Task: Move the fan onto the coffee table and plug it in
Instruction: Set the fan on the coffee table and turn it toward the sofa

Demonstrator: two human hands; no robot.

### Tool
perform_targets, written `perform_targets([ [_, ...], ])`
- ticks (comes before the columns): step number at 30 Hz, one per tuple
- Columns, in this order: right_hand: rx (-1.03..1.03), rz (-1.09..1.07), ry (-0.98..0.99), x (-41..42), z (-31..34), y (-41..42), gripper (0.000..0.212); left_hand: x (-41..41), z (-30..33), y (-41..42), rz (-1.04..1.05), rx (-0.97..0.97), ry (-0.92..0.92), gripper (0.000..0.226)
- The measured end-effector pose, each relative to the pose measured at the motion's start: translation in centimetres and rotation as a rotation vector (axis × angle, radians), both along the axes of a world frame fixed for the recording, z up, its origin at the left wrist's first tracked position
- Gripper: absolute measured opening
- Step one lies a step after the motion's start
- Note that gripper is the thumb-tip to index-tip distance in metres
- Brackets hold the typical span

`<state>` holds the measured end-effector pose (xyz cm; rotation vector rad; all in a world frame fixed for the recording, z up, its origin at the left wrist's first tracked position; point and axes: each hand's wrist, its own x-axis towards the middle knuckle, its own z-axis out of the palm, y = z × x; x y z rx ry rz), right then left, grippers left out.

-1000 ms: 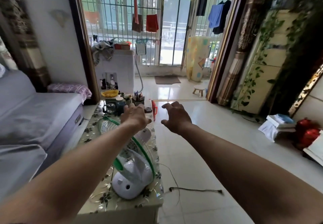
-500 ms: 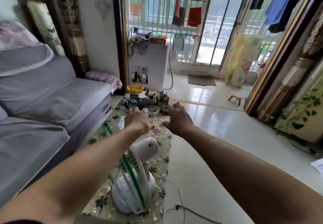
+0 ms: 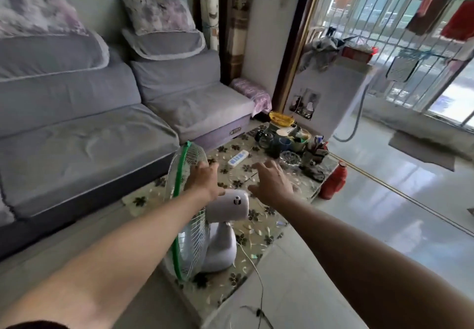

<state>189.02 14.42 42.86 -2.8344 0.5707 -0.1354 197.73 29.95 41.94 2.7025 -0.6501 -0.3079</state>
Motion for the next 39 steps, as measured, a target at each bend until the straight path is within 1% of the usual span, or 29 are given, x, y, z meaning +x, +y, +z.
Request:
perform_targets([
  [4,0.058,0.048,0.063,0.6,-3.7,0.4,0.061,-0.5,-2.6,-0.6,-0.003,-0.008,0.0,0.083],
  [7,0.12,0.025,0.116,0.7,-6.6,0.7,0.056,-0.2,-4.5,-1.9,-0.028,0.017,0.019,0.082],
  [10,0.134,0.011,0.17,0.6,-9.8,0.9,0.043,0.2,-7.0,-3.2,-0.035,0.054,0.025,0.077],
  [14,0.168,-0.021,0.241,0.6,-13.9,1.2,0.029,1.0,-9.9,-4.5,-0.045,0.052,0.052,0.082],
  [17,0.296,-0.106,0.349,0.9,-17.6,1.5,0.023,1.8,-11.9,-5.2,-0.068,0.102,0.056,0.092],
  [18,0.356,-0.136,0.378,1.0,-18.8,1.7,0.021,2.0,-12.4,-5.3,-0.069,0.122,0.042,0.091],
  [20,0.472,-0.203,0.399,1.7,-21.0,1.8,0.019,2.2,-13.4,-5.6,-0.062,0.151,-0.043,0.077],
  [21,0.524,-0.244,0.404,2.1,-22.0,1.9,0.022,2.1,-13.8,-5.7,-0.056,0.148,-0.092,0.07],
  [23,0.617,-0.319,0.391,3.2,-23.7,2.2,0.025,2.0,-14.5,-5.9,-0.048,0.114,-0.166,0.061],
  [26,0.749,-0.42,0.315,4.7,-26.0,3.0,0.021,1.9,-15.2,-5.6,-0.039,0.062,-0.213,0.056],
  [29,0.899,-0.609,0.179,5.9,-27.2,3.8,0.027,2.1,-15.3,-5.3,-0.028,0.027,-0.236,0.055],
  [32,1.1,-0.712,0.025,6.6,-28.0,4.0,0.017,2.2,-15.2,-5.4,-0.039,0.031,-0.241,0.055],
  [35,1.334,-0.73,-0.06,7.0,-28.4,3.8,0.028,1.9,-15.1,-5.5,-0.026,0.034,-0.249,0.054],
  [37,1.568,-0.901,-0.241,7.6,-28.0,3.7,0.034,1.8,-15.1,-5.6,-0.017,0.034,-0.251,0.055],
  [38,1.743,-1.011,-0.4,7.9,-27.6,3.7,0.037,1.7,-15.1,-5.6,-0.015,0.031,-0.248,0.055],
  [39,1.828,-1.101,-0.476,8.1,-27.5,3.6,0.039,1.8,-15.2,-5.6,-0.017,0.027,-0.247,0.056],
])
